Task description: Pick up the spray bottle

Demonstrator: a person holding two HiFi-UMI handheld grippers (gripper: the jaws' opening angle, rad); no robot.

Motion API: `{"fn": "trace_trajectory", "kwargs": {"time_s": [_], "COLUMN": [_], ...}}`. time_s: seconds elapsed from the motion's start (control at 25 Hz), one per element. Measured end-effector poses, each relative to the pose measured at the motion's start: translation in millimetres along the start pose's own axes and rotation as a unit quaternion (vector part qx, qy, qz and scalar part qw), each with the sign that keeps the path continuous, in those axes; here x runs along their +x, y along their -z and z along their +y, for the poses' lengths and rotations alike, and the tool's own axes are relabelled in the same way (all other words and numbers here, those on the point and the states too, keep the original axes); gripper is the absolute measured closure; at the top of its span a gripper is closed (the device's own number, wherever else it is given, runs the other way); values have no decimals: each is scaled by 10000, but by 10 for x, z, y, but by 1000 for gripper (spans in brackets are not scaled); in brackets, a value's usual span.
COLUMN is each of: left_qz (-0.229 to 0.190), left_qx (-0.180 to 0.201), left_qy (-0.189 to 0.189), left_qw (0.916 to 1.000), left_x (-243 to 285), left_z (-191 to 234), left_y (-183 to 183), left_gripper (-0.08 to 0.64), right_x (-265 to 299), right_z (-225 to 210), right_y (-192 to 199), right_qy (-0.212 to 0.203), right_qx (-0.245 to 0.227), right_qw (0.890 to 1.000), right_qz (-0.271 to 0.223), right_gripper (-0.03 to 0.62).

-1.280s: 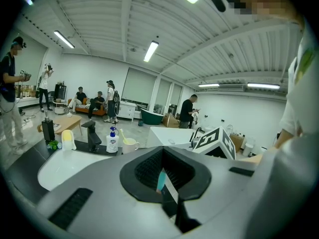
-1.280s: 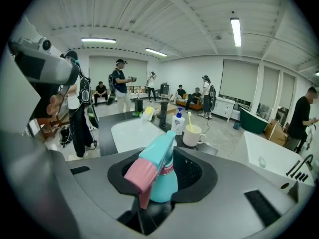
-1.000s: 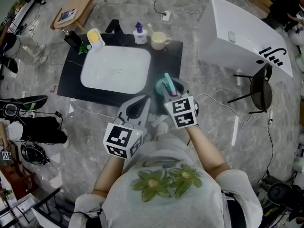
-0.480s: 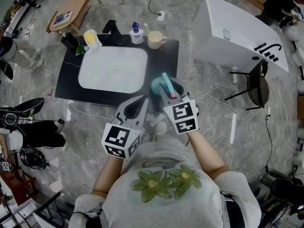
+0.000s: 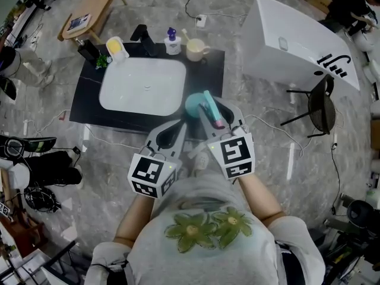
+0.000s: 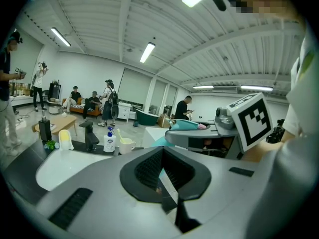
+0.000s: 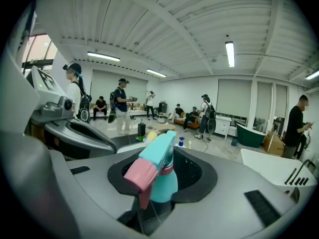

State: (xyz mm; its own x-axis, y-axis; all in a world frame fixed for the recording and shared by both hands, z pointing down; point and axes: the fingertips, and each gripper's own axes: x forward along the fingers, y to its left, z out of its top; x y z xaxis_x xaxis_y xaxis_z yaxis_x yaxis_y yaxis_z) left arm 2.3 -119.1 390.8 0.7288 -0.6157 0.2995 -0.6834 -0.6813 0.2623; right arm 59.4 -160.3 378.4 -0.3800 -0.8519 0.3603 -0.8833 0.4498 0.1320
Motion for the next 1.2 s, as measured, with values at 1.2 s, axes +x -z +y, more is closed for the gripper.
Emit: {"fn": "trace_trajectory", "kwargs": {"time_s": [1.2], "left_qz": [-86], "left_qx": [3], "left_qy": [-45], "left_qw": [10000], "left_x": [-140], "left_z": [41], "left_y": [-22], "left_gripper": [551], "right_x": [-549], "right_z": [85], "right_y": [-652], "right_qy": [97], "right_qx": [-142], "right_qw": [9970], "right_qz": [-757], "right_gripper": [457]}}
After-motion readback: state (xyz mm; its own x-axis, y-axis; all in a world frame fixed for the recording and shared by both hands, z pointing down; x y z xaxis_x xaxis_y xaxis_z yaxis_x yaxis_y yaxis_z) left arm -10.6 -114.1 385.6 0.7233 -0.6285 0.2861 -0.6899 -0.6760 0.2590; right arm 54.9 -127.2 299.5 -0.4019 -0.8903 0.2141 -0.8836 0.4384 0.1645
